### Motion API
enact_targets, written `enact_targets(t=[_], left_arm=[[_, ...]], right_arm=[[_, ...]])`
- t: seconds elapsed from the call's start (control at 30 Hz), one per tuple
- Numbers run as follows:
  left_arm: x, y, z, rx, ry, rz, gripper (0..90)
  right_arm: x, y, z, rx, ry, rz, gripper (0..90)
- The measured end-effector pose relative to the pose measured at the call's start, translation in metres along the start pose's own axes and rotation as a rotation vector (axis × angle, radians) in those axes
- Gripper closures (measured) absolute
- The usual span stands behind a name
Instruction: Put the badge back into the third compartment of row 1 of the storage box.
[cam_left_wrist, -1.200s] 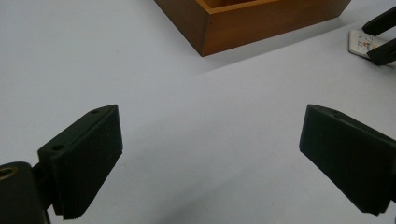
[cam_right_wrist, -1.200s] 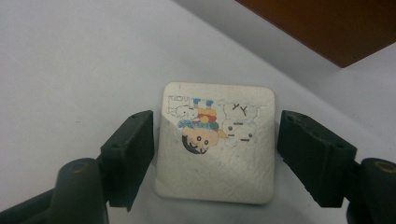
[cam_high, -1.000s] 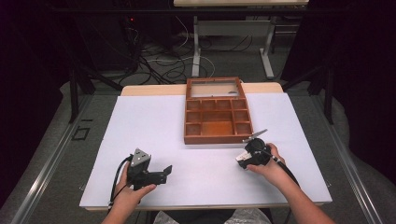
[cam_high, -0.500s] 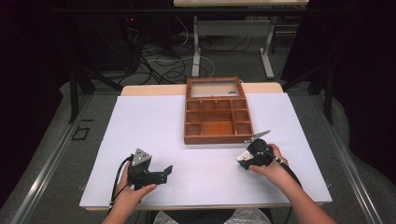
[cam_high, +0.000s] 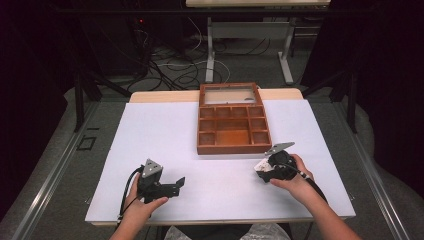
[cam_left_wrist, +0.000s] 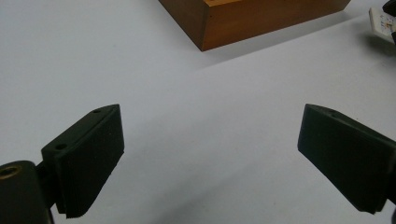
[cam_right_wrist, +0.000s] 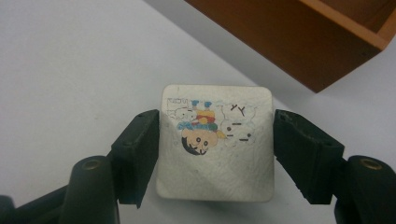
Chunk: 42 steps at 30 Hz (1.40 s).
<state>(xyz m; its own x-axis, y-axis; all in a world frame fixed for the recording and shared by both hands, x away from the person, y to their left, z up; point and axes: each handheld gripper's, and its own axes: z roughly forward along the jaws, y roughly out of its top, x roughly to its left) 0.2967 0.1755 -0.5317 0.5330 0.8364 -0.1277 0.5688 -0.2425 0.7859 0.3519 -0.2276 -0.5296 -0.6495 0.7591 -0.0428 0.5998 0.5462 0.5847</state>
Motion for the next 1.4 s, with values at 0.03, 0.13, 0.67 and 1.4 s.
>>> enact_targets(t=[0.03, 0.13, 0.67, 1.4], left_arm=[[0.0, 0.0, 0.0, -0.003, 0.0, -0.002, 7.8], [0.0, 0.0, 0.0, -0.004, 0.0, -0.004, 7.9], [-0.005, 0.001, 0.003, -0.007, -0.006, -0.02, 9.1], [-0.008, 0.01, 0.005, -0.01, -0.088, -0.084, 16.3]], right_arm=[[0.001, 0.0, -0.001, -0.01, 0.001, -0.029, 32.5], [0.006, 0.0, -0.002, -0.084, -0.028, -0.099, 32.5], [0.019, -0.001, -0.016, -0.238, -0.063, -0.231, 32.5], [0.048, 0.0, -0.025, -0.386, -0.05, -0.423, 32.5]])
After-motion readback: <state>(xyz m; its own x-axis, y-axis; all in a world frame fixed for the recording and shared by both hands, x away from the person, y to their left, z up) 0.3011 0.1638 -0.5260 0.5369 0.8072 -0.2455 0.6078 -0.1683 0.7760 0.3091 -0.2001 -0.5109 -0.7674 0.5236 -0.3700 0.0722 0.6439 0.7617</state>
